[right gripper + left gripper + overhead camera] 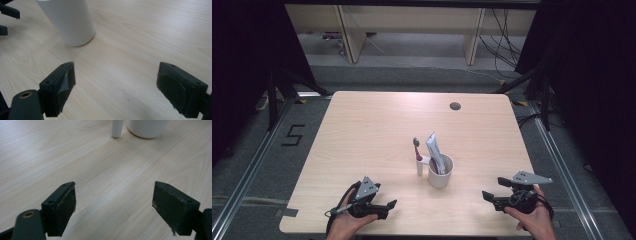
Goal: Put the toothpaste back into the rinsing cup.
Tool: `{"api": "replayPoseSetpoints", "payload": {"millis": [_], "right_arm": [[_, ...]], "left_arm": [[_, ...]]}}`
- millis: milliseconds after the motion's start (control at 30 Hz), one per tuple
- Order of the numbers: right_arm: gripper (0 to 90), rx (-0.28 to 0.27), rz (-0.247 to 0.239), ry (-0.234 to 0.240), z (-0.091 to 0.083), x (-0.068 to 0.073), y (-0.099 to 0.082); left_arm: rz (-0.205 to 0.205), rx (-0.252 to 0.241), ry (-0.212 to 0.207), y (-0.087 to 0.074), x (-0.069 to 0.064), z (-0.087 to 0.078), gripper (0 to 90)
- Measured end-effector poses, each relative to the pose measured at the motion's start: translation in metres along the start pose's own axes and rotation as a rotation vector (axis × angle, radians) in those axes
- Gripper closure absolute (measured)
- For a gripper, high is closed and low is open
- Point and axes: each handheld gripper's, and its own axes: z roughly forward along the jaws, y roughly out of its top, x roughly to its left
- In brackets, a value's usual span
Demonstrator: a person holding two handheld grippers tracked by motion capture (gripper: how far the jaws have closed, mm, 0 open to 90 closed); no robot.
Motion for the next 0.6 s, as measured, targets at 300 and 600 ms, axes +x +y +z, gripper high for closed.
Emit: {"api": "replayPoseSetpoints", "payload": {"millis": [300, 600], "right_arm": [[15.9, 0.028, 0.026, -0.002, -0.001, 0.005, -0.007], [15.9, 0.065, 0.028, -0.006, -0.004, 0.007, -0.014]], "left_arm": [[-0.002, -0.008, -0.012, 0.0, 0.0, 0.0, 16.4], [-0.013, -0.009, -0.016, -0.001, 0.0, 0.0, 15.2]]}}
